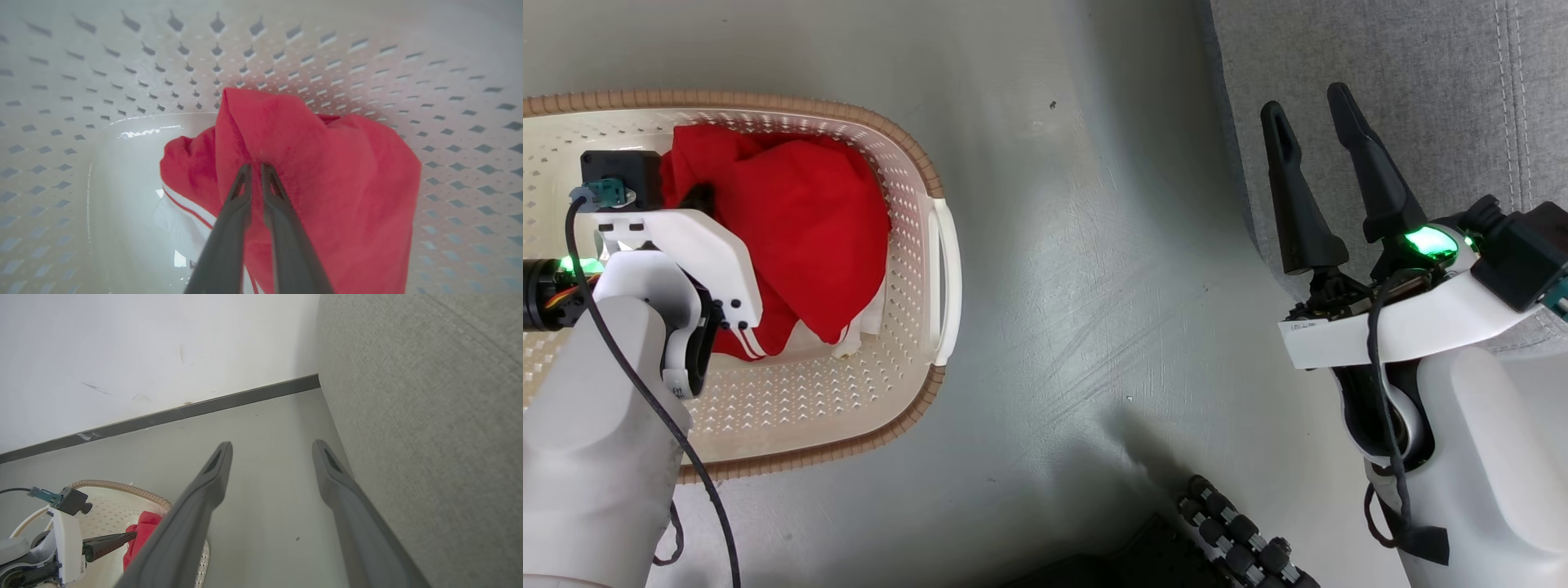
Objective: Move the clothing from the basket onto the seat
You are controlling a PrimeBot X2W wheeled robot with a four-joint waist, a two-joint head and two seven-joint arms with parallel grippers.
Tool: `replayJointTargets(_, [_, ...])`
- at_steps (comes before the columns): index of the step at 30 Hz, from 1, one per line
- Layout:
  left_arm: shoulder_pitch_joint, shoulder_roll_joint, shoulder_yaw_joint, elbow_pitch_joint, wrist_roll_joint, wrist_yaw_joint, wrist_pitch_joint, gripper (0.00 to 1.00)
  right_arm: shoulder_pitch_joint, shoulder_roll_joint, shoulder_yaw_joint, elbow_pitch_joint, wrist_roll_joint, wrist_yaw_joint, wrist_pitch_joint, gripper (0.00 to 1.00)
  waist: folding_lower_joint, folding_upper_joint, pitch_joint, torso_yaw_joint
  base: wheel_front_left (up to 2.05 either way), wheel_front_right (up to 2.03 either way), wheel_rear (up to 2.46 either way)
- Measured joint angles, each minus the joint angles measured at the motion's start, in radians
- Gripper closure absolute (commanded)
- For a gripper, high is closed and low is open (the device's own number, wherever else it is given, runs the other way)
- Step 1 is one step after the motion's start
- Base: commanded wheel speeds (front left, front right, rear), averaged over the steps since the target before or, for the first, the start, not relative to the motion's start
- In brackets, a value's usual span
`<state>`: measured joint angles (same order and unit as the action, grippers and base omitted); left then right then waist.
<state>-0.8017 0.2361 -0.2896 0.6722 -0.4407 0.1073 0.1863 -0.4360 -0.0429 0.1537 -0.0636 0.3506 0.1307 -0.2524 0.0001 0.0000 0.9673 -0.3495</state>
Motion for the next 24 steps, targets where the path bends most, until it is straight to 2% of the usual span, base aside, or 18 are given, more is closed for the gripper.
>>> replayJointTargets(8, [-0.001,-0.014,-0.009,0.014,-0.008,-0.016,-0.005,1.0,0.0,0.0,-0.002,0.008,0.0,0.0,0.0,0.0,0.0,0.0,-0.014,0.005,0.0,0.0,0.0])
replayJointTargets(24, [0.006,-0.053,-0.028,0.007,-0.054,-0.117,-0.038,1.0,-0.003,0.0,-0.023,0.036,0.0,0.0,-0.003,0.0,0.0,0.0,-0.064,0.028,0.0,0.0,0.0])
